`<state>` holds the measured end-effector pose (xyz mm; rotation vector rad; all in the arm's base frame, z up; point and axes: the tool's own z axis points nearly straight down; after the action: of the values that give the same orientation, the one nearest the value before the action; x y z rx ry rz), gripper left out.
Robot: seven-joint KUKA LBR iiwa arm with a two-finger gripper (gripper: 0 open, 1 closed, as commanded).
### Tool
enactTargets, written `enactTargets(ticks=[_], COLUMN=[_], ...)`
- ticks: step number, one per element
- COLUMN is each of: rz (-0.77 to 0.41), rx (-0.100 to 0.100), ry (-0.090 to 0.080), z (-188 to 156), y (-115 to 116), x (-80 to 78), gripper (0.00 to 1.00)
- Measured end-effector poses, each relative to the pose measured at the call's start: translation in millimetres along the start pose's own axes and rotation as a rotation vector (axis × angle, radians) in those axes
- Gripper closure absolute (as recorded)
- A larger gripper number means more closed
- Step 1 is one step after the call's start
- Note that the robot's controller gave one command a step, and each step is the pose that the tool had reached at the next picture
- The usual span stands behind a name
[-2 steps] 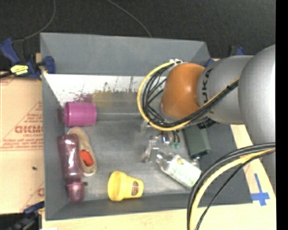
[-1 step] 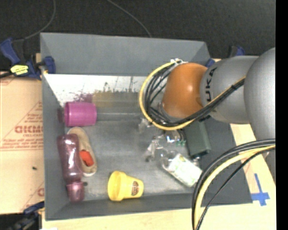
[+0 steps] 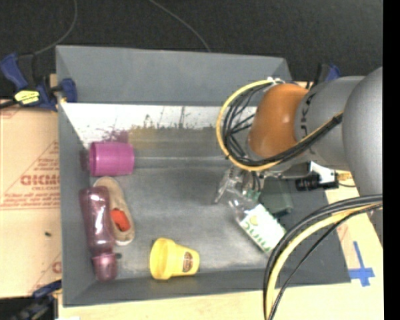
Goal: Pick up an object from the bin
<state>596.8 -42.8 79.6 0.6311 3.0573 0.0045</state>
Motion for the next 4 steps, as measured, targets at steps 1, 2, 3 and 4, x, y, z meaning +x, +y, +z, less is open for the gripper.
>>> enactTargets(ticks=[1, 2, 3, 4], rz=[-0.001, -0.002, 0.104, 0.102], rx=[0.001, 0.001, 0.0, 0.0], ry=[0.0, 0.0, -0.002, -0.002], z=[0.0, 0.0, 6.3, 6.3], y=[-0.2, -0.2, -8.1, -8.0], x=[-0.1, -0.1, 4.4, 4.4], gripper=[0.0, 0.0, 1.0, 1.0])
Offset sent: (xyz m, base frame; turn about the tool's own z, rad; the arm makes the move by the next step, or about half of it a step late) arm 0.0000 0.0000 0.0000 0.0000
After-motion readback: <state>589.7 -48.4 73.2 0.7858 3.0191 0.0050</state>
